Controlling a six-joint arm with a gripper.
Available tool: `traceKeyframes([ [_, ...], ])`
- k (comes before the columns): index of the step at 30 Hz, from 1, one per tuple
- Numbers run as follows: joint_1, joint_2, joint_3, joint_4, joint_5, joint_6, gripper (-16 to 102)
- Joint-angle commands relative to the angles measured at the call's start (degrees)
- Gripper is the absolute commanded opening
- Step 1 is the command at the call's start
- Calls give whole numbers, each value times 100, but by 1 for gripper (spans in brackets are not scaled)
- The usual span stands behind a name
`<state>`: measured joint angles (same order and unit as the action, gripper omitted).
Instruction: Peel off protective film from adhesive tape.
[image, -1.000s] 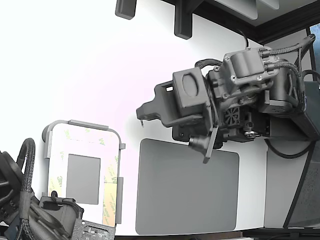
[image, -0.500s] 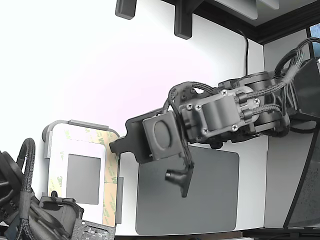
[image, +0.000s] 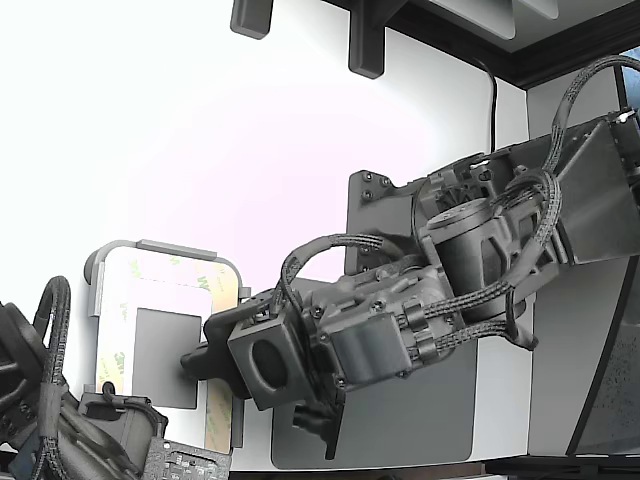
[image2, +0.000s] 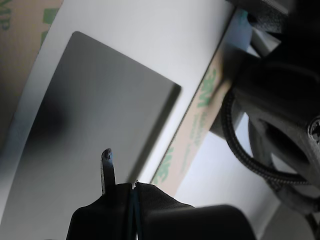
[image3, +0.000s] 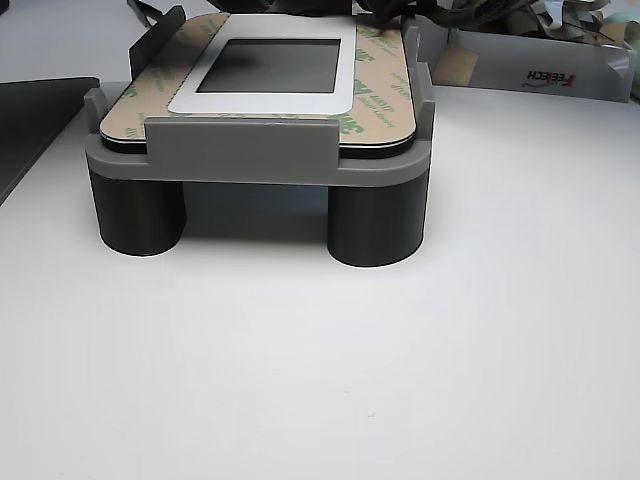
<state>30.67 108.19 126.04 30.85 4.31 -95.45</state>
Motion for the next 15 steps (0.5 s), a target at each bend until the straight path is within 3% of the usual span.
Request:
traceKeyframes([
  [1,97,53,-220,-44,97,9,-11],
  [10,510,-360,-729,167,352,-88,-11],
  [15,580,-404,-606,-53,369,-105,-11],
])
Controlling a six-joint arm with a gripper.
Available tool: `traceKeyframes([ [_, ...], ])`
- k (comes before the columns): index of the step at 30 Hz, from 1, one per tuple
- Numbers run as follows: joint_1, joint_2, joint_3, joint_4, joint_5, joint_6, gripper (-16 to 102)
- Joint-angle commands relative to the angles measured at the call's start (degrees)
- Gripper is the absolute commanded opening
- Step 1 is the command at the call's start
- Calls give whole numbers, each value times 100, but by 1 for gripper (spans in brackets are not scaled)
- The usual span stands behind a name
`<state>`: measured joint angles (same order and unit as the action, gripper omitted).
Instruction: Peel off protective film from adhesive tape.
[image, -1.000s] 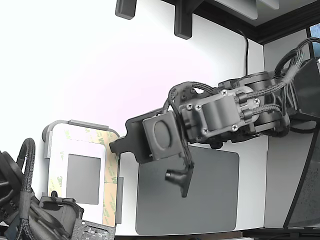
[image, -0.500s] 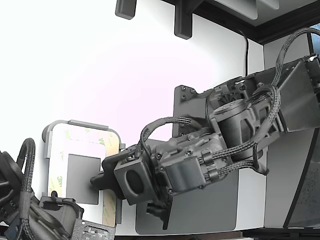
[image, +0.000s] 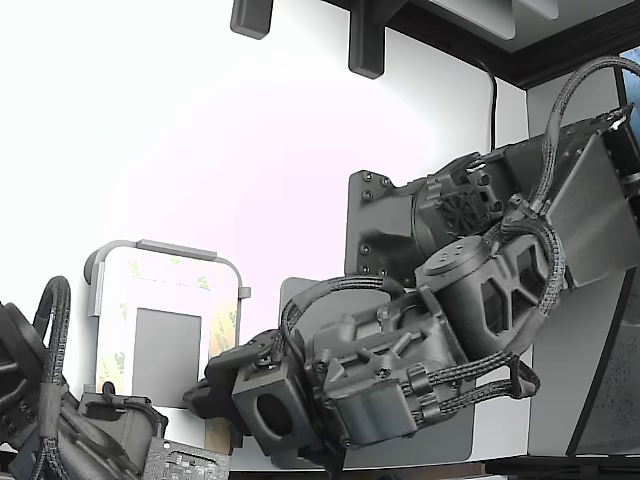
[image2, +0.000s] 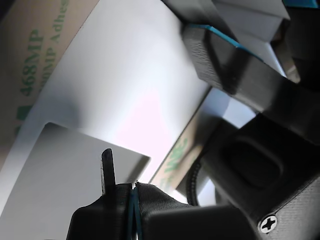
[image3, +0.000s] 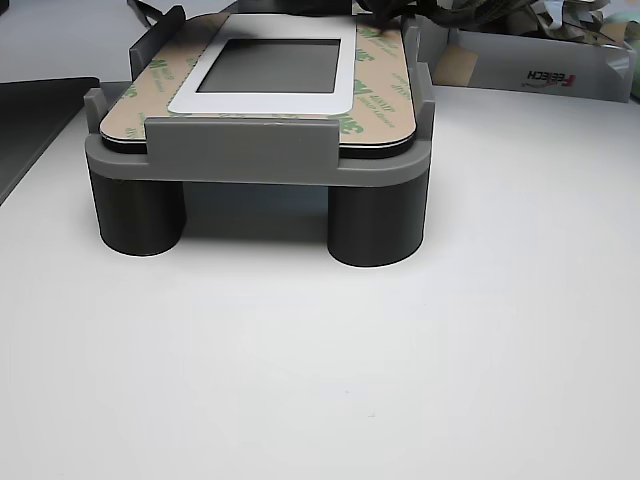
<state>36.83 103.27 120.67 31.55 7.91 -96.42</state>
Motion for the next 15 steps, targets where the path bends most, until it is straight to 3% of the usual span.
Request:
traceKeyframes([
  [1,-18,88,-18,-202,9,0,-11],
  [10,-18,316,-220,114,53,114,-11],
  [15,62,404,123,-352,281,246,-11],
])
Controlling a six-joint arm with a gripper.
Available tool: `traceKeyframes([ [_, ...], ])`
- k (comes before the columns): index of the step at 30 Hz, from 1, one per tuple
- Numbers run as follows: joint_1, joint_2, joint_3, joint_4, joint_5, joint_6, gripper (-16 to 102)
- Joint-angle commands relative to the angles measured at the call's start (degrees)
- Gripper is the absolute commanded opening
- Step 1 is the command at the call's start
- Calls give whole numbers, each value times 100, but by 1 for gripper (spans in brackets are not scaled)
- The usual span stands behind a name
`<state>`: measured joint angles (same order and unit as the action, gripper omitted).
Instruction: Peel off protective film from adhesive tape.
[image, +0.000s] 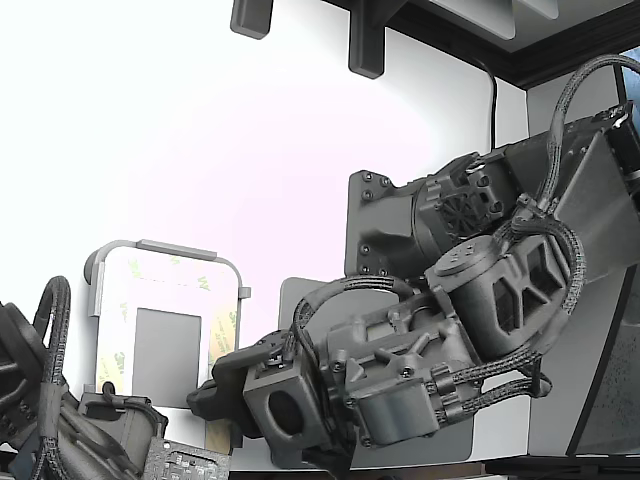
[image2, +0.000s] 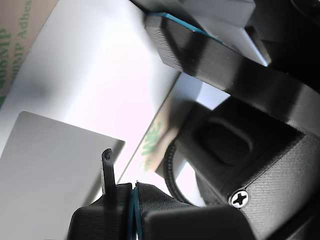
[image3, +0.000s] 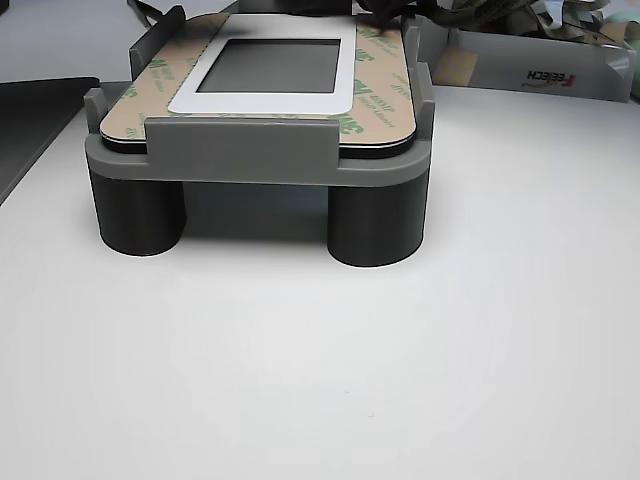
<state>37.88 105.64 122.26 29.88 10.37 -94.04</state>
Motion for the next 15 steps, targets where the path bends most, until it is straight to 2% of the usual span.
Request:
traceKeyframes([
  [1,-44,167,18,-246,53,9,-11],
  [4,-35,255,413,-686,105,-26,-11],
  [9,18,281,633,-817,123,-44,-11],
  [15,44,114,229,-378,-26,-132,-11],
])
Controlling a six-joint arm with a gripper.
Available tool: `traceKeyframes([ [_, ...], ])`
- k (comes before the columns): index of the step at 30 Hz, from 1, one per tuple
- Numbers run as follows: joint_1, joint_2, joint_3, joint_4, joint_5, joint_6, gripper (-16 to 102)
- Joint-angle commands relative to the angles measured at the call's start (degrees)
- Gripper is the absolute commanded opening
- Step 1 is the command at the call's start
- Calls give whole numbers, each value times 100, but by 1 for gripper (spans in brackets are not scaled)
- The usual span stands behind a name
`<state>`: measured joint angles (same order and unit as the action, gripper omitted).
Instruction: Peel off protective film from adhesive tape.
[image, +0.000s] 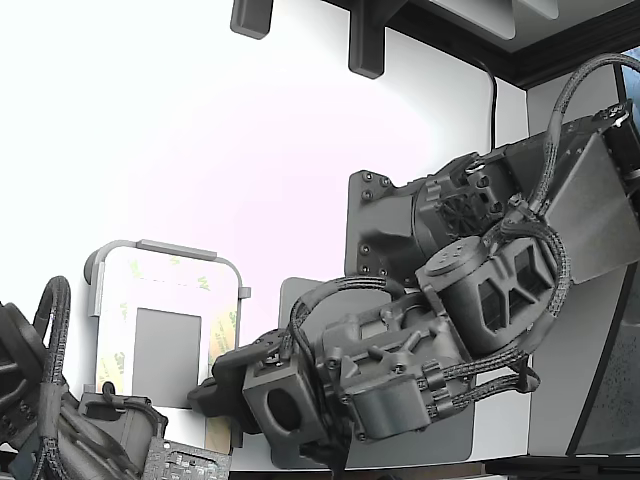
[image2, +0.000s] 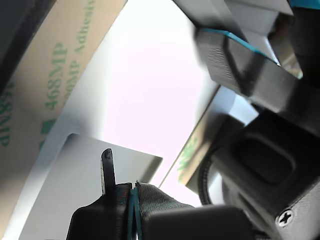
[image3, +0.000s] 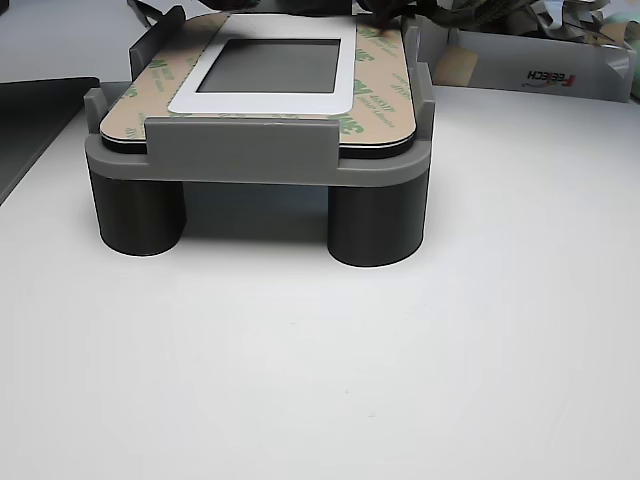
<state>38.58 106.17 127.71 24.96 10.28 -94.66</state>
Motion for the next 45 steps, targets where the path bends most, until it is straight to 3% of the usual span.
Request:
traceKeyframes([
  [1,-9,18,-387,149,-35,-123,-11],
  [8,26,-369,-879,360,-211,-536,-11],
  [22,26,-422,-554,-53,-369,-773,-11],
  [45,26,-703,-765,-70,-501,-923,-11],
])
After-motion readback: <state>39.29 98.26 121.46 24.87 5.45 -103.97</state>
